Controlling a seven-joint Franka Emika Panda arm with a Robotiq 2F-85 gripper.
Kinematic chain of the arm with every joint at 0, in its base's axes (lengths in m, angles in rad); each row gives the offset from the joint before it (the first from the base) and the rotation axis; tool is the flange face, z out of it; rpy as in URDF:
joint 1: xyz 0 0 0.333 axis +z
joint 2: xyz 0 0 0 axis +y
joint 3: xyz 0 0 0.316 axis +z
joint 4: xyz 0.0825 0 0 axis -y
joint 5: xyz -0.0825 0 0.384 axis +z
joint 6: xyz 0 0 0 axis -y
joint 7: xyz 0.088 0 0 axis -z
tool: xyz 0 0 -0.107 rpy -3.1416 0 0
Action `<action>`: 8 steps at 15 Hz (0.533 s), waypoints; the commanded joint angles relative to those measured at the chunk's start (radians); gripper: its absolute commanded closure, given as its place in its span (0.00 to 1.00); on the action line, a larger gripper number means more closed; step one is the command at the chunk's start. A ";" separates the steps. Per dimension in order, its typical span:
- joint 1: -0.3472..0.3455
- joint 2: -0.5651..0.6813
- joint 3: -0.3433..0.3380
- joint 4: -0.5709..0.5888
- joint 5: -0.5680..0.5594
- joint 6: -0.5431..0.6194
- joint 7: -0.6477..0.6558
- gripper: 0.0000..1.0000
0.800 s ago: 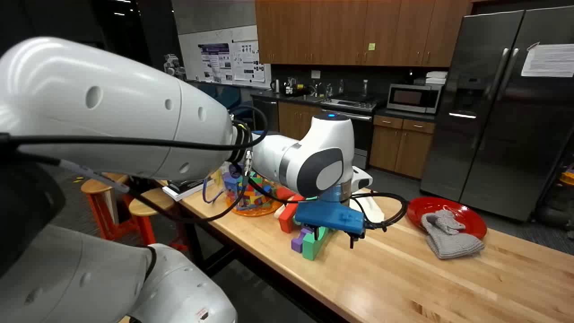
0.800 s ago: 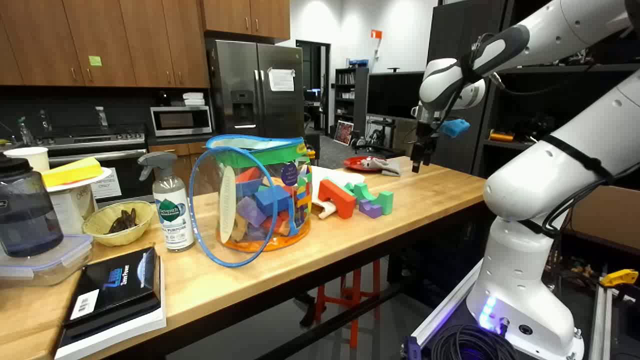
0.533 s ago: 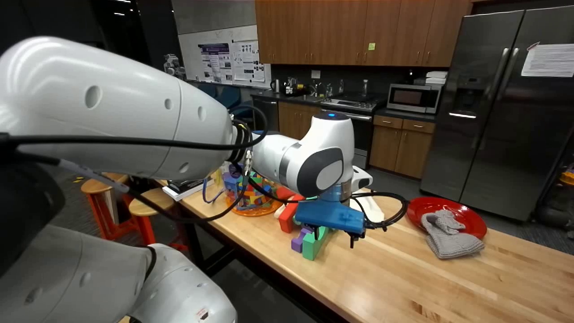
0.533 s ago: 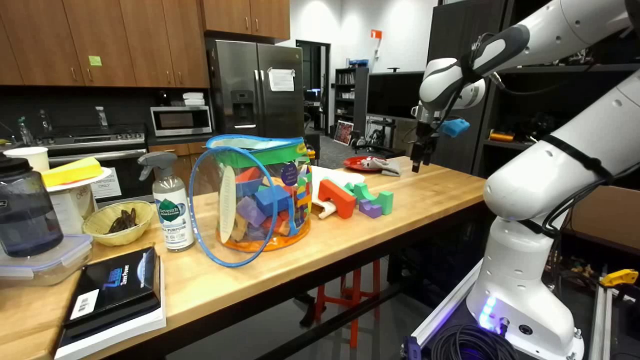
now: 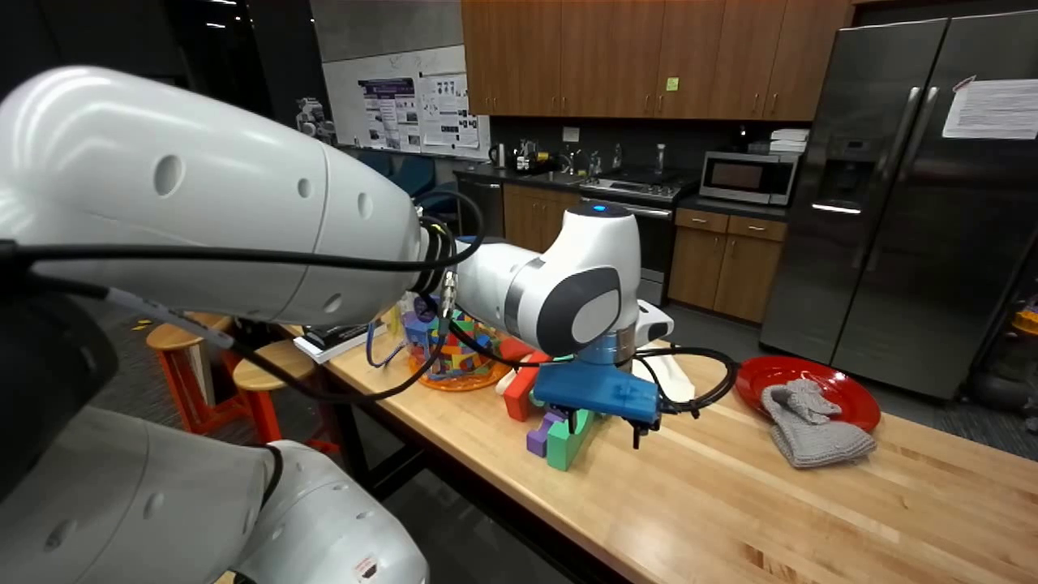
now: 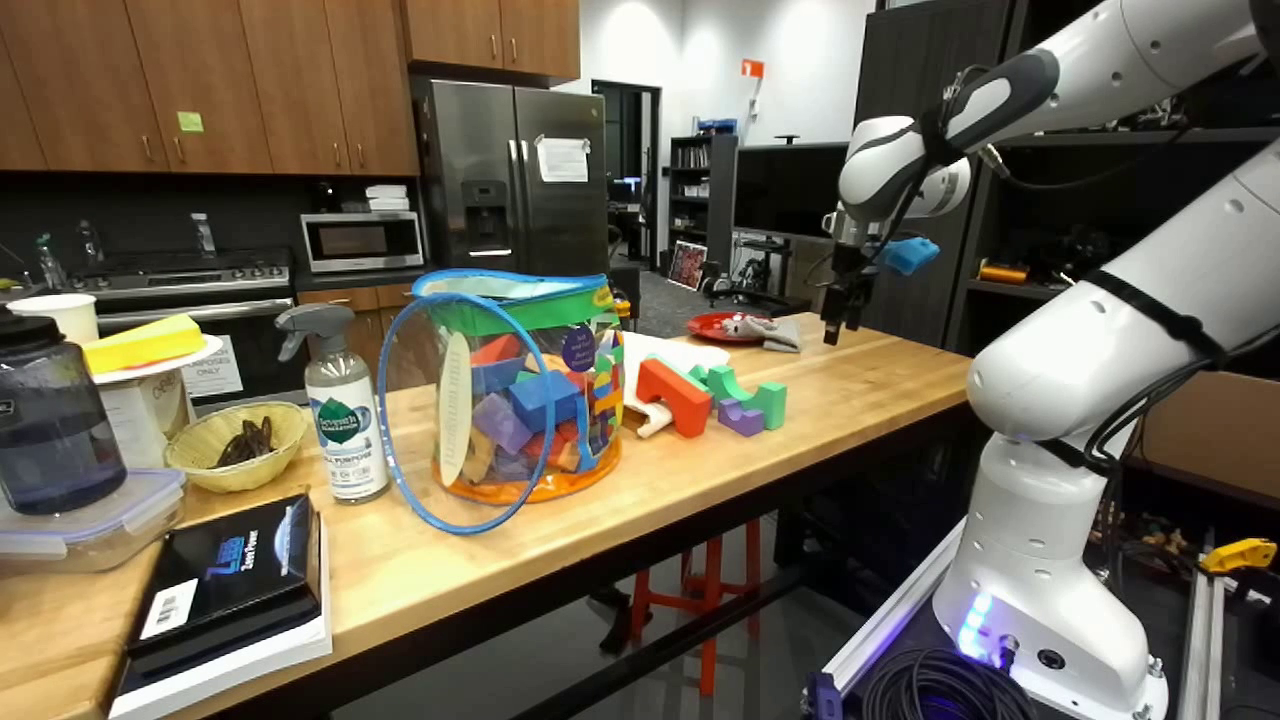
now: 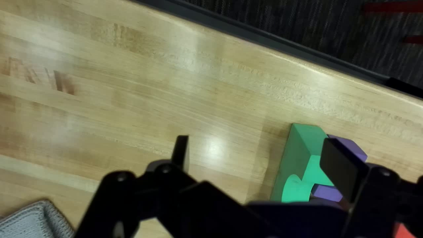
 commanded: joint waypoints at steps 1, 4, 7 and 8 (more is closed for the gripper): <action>0.001 0.017 0.030 0.035 0.010 0.037 0.017 0.00; 0.023 0.041 0.044 0.122 0.013 0.097 -0.004 0.00; 0.077 0.091 0.042 0.273 0.059 0.149 -0.023 0.00; 0.099 0.111 0.042 0.321 0.082 0.172 -0.023 0.00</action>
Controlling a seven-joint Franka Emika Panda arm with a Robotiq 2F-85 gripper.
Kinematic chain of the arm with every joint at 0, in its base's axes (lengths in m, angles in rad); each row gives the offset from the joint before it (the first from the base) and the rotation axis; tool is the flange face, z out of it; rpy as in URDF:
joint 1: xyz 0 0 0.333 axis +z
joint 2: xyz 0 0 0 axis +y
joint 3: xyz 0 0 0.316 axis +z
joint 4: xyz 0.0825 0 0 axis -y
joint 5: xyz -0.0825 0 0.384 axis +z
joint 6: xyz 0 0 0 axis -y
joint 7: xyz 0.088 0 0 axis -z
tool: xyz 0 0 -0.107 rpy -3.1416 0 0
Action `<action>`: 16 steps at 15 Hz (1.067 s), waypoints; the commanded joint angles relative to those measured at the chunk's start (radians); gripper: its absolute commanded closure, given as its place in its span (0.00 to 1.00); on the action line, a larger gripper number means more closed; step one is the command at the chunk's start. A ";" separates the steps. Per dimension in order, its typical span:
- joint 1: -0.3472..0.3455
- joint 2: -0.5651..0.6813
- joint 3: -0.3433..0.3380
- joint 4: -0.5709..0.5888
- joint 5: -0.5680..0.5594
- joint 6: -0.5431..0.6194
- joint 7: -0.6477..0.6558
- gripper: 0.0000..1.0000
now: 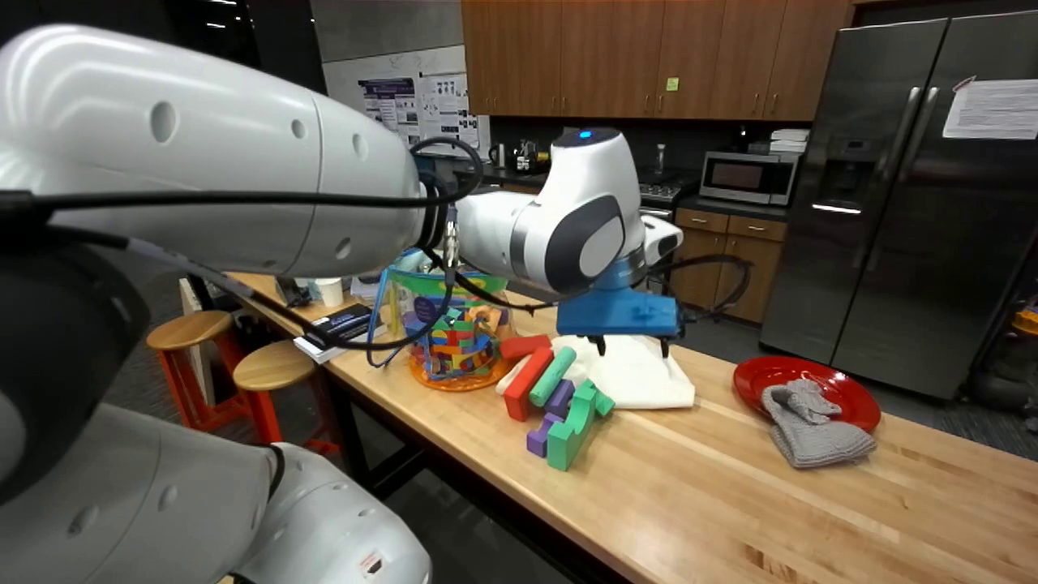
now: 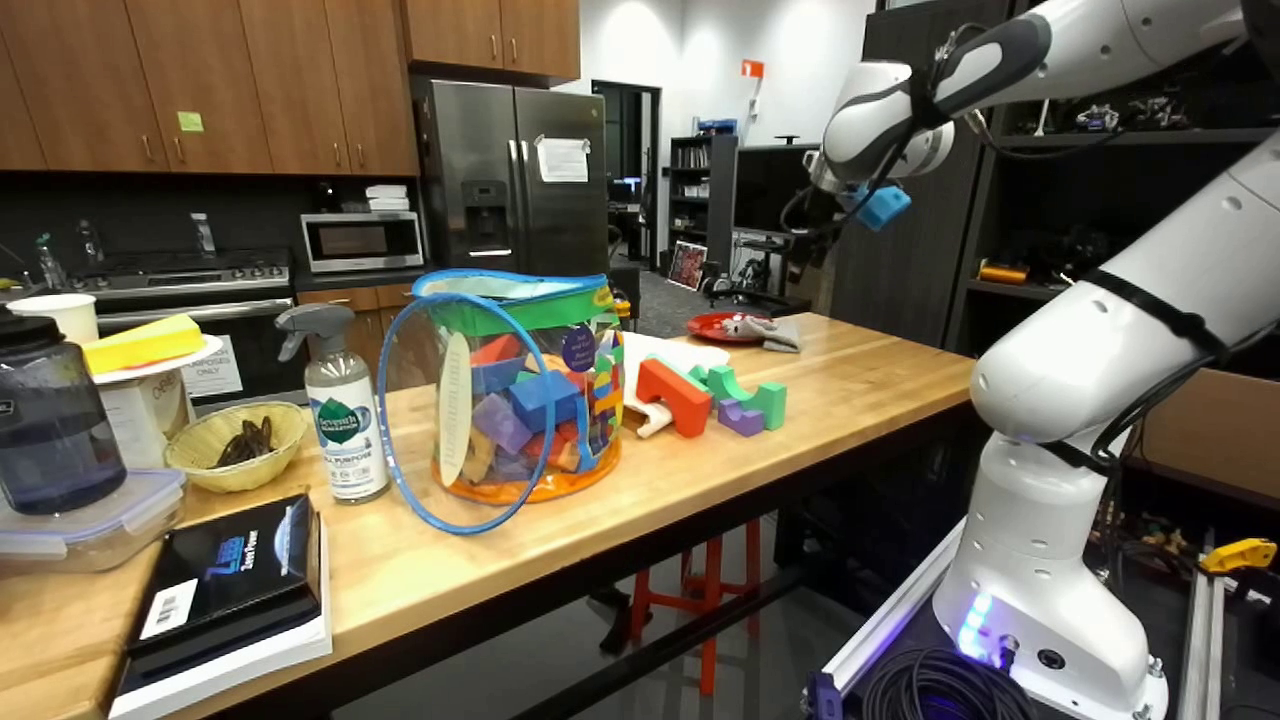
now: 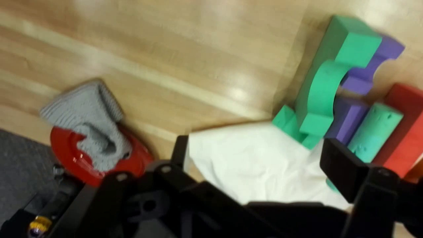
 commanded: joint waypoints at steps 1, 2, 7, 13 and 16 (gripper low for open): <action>0.082 0.106 -0.002 0.207 0.091 0.059 -0.027 0.00; 0.110 0.132 0.001 0.257 0.121 0.086 -0.032 0.00; 0.247 0.300 -0.008 0.505 0.294 0.213 -0.120 0.00; 0.316 0.497 0.031 0.759 0.570 0.255 -0.349 0.00; 0.383 0.557 0.022 0.853 0.684 0.241 -0.460 0.00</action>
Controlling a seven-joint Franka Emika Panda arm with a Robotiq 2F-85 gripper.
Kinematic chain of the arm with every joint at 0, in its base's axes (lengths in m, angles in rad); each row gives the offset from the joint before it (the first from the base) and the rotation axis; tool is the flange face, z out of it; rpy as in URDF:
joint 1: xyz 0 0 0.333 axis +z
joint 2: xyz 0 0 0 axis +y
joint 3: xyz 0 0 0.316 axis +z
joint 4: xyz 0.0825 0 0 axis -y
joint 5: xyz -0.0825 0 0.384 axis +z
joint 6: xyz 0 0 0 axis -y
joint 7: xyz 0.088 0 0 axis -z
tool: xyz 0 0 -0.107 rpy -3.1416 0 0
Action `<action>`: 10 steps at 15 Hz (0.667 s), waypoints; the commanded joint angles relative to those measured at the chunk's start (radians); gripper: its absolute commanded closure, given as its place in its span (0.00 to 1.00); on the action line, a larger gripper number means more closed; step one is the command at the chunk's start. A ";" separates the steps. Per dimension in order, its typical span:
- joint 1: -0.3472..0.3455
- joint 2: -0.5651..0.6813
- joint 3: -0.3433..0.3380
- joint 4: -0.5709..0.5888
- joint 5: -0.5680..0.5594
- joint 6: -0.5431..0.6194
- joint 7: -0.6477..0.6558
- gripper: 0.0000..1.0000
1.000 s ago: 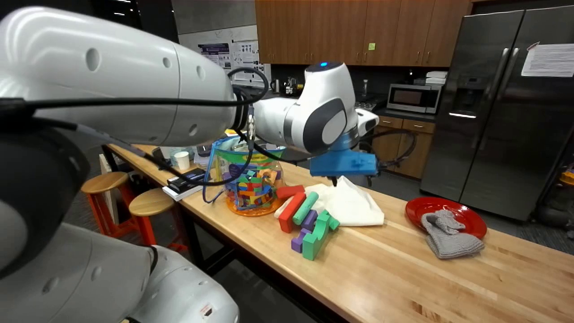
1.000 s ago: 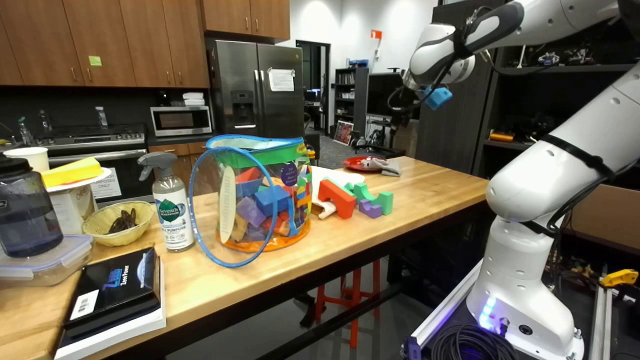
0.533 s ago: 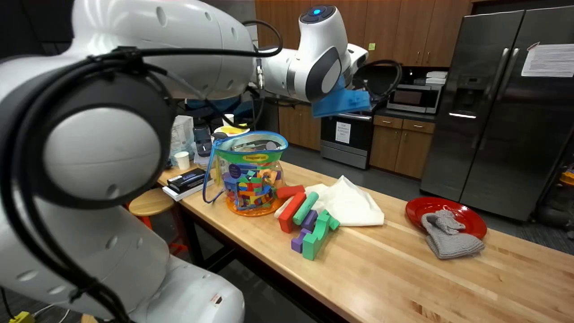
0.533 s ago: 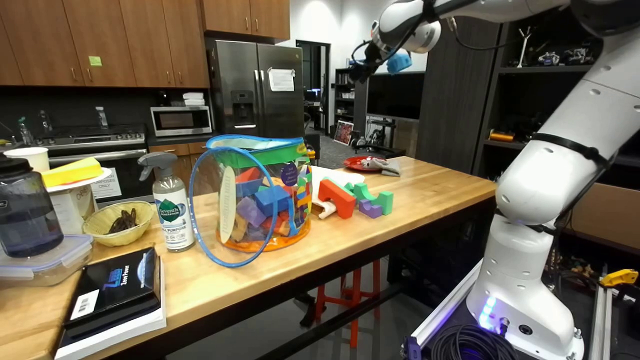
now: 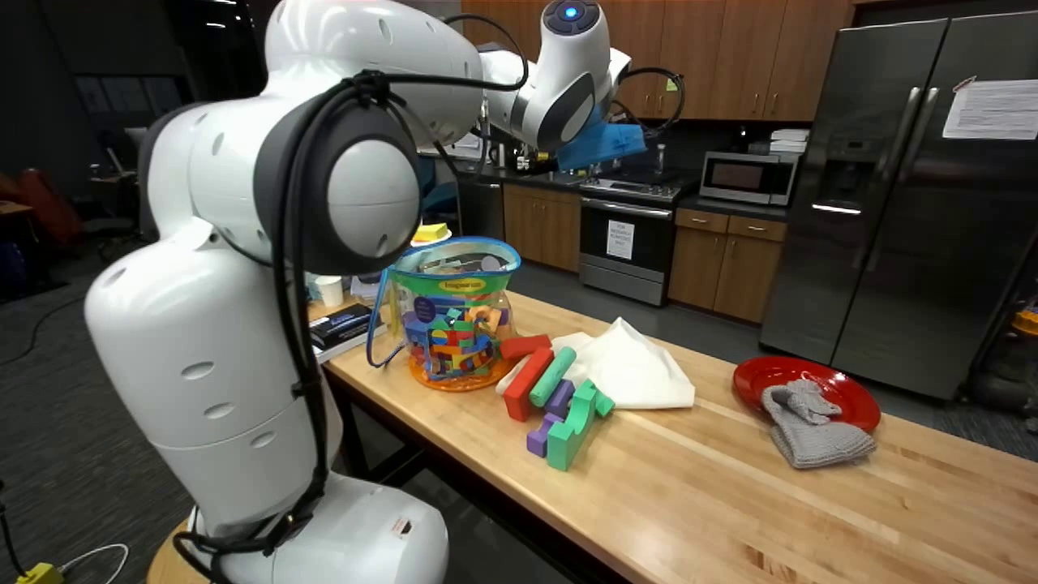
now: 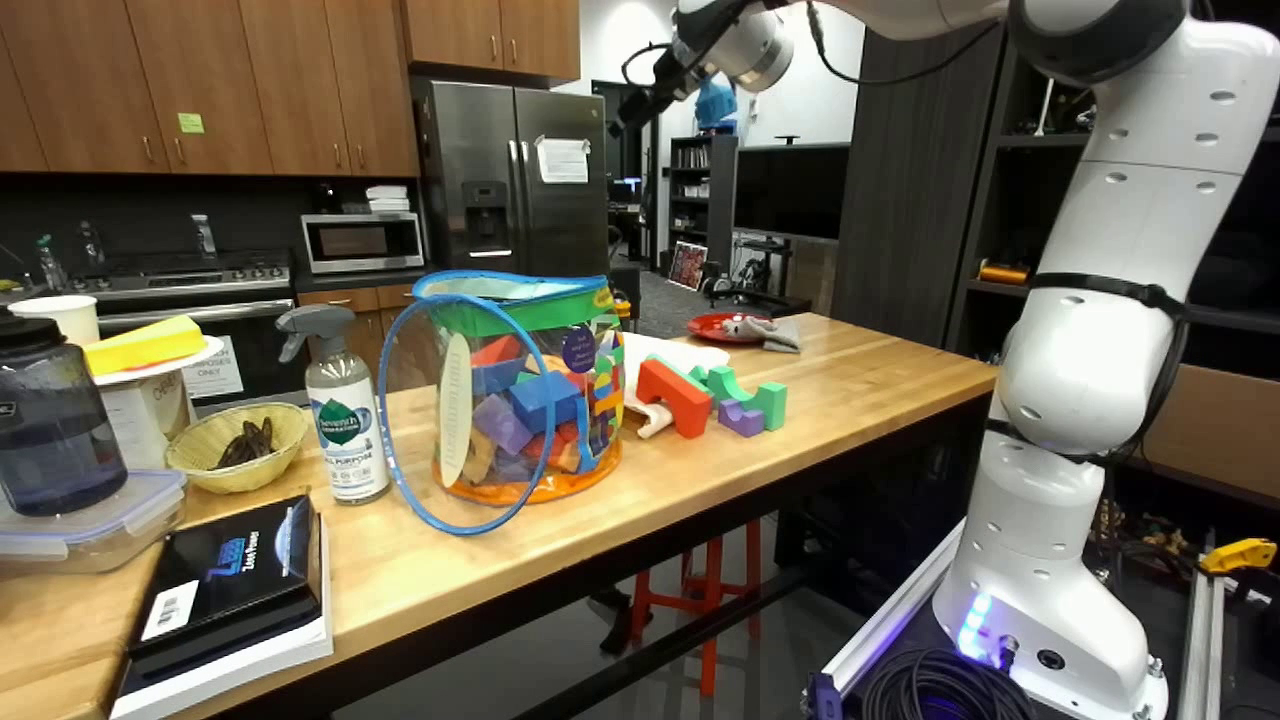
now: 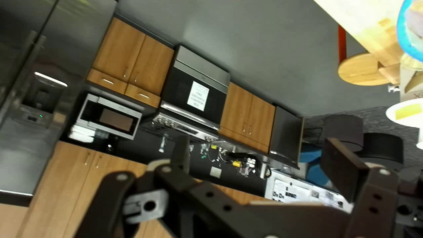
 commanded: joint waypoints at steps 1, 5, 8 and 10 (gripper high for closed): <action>0.051 0.083 0.004 0.138 0.131 -0.024 -0.137 0.00; 0.091 0.122 0.037 0.218 0.240 -0.036 -0.242 0.00; 0.105 0.140 0.058 0.256 0.301 -0.039 -0.274 0.00; 0.113 0.138 0.074 0.262 0.327 -0.072 -0.256 0.00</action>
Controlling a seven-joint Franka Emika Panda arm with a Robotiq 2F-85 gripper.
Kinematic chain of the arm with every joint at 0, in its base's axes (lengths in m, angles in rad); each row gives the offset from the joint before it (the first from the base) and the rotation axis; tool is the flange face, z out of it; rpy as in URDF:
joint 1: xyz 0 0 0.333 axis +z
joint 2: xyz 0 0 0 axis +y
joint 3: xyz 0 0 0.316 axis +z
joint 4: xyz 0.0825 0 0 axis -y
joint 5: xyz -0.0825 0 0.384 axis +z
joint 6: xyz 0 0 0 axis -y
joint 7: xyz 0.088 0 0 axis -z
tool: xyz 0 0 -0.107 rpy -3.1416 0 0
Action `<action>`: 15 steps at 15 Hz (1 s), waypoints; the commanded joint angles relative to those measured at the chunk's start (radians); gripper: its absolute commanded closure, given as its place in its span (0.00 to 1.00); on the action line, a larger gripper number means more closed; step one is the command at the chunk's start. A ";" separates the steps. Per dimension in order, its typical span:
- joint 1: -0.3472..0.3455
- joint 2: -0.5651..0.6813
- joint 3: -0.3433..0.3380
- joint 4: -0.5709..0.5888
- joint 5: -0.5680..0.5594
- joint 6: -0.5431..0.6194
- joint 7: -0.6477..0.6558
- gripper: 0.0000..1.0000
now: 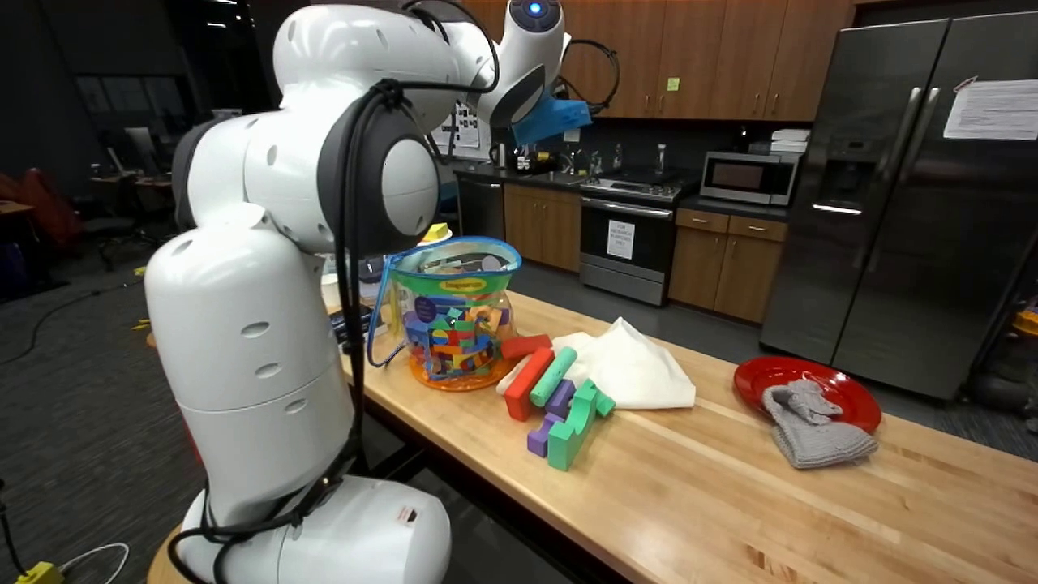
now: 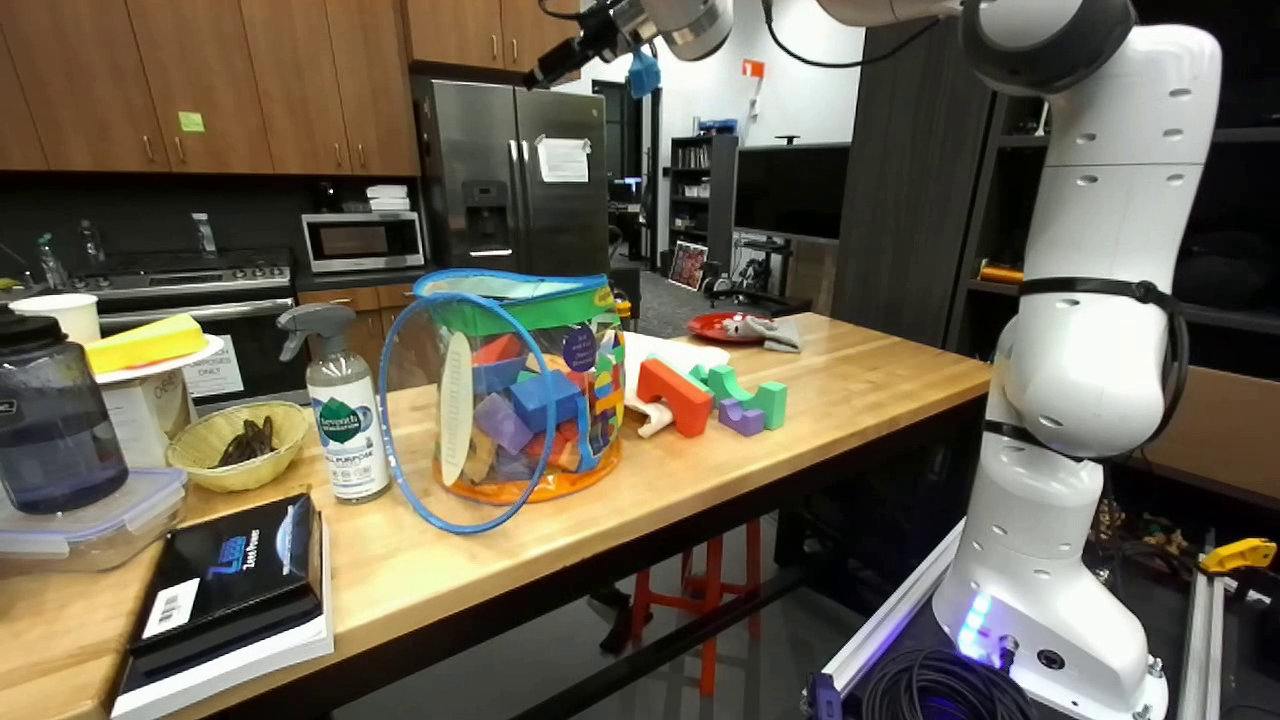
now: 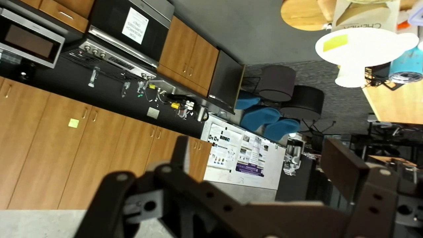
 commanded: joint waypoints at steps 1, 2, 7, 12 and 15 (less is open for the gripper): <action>0.009 0.006 0.014 0.040 0.066 -0.094 -0.001 0.00; 0.010 0.002 0.018 0.044 0.083 -0.145 0.010 0.00; -0.157 0.001 0.183 0.069 0.156 -0.384 0.054 0.00; -0.211 -0.002 0.216 0.043 0.156 -0.576 0.098 0.00; -0.230 -0.010 0.218 0.014 0.132 -0.665 0.112 0.00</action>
